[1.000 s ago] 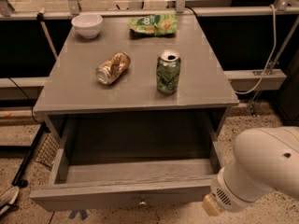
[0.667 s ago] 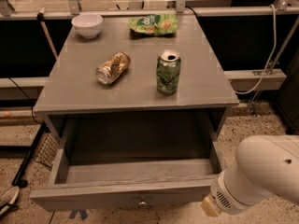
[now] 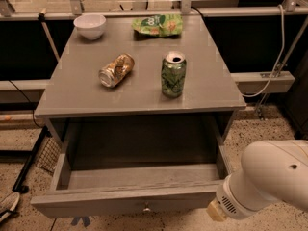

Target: Close top drawer

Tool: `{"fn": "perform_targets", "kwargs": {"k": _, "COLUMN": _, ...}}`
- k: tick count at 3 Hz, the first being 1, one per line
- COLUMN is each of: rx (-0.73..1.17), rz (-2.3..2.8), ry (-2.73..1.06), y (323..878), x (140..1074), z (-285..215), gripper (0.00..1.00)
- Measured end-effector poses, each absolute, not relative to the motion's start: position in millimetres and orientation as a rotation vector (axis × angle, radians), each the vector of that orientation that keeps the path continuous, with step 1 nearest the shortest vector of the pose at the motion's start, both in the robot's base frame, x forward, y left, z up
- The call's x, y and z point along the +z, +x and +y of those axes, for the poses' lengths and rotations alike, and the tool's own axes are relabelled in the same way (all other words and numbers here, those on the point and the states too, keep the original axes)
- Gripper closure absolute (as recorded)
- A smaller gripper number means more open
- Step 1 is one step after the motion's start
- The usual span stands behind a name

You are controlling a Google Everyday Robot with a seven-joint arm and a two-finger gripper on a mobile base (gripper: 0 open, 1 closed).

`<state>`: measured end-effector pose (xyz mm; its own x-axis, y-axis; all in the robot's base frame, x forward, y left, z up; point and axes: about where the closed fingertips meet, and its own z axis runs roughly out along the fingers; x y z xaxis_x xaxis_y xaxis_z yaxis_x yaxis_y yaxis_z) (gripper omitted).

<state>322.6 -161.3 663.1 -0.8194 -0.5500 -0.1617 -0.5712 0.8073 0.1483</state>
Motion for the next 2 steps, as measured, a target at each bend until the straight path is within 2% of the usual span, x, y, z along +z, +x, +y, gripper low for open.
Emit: {"fn": "perform_targets", "kwargs": {"k": 2, "rx": 0.289, "rz": 2.836, "ry": -0.911, "y": 360, "x": 639, "z": -165, "gripper": 1.00}}
